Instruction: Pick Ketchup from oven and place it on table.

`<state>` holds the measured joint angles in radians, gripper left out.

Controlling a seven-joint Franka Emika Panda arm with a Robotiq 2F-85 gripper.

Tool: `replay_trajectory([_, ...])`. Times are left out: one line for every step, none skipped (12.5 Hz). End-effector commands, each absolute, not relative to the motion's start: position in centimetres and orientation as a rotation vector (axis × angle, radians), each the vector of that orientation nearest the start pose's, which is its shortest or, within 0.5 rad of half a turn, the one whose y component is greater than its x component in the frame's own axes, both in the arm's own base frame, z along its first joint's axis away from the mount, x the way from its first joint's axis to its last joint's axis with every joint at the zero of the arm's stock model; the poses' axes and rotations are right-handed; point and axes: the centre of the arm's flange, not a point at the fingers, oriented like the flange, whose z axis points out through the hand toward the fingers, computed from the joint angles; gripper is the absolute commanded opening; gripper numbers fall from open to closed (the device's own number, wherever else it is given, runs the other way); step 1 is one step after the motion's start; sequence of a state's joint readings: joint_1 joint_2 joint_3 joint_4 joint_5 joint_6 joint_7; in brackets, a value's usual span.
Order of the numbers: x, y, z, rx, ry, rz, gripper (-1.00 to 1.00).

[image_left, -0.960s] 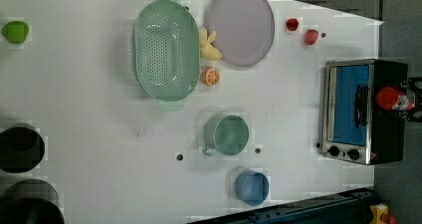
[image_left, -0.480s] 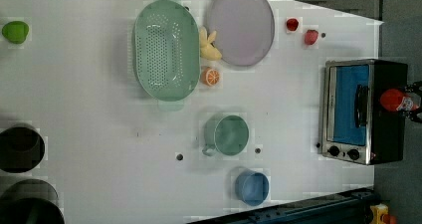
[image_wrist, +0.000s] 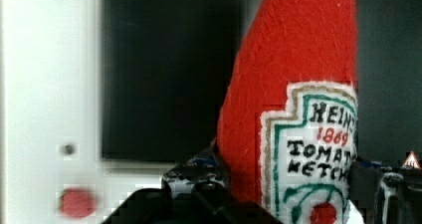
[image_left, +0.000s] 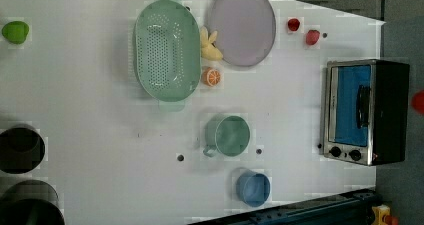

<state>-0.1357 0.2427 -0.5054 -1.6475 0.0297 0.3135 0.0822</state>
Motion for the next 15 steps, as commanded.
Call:
replay_trajectory([56.7, -22.5, 59.0, -2.495, 1.865, -0.171, 0.27])
replay_trajectory([57.1, -18.9, 59.8, -2.545, 1.780, -0.137, 0.27])
replay_trajectory([57.4, -15.2, 60.2, -2.598, 1.697, -0.089, 0.27])
replay_trajectory([57.5, -11.9, 60.3, -2.649, 1.623, -0.037, 0.26])
replay_trajectory([57.8, -9.0, 60.0, -2.696, 1.556, 0.010, 0.27])
replay_trajectory([58.0, -6.1, 59.4, -2.737, 1.491, 0.043, 0.27])
replay_trajectory([58.1, -3.7, 58.6, -2.772, 1.433, 0.070, 0.26])
replay_trajectory([58.2, -1.5, 57.6, -2.804, 1.382, 0.100, 0.26])
replay_trajectory([58.0, 0.2, 56.3, -2.831, 1.345, 0.136, 0.27])
replay_trajectory([57.8, 1.3, 54.8, -2.853, 1.323, 0.175, 0.26])
replay_trajectory([57.6, 2.0, 53.1, -2.875, 1.310, 0.206, 0.26])
replay_trajectory([57.3, 2.2, 51.2, -2.894, 1.307, 0.226, 0.26])
replay_trajectory([57.1, 2.2, 49.1, -2.904, 1.308, 0.231, 0.26])
replay_trajectory([56.9, 2.0, 47.0, -2.910, 1.313, 0.228, 0.26])
replay_trajectory([56.5, 1.8, 44.7, -2.912, 1.317, 0.225, 0.27])
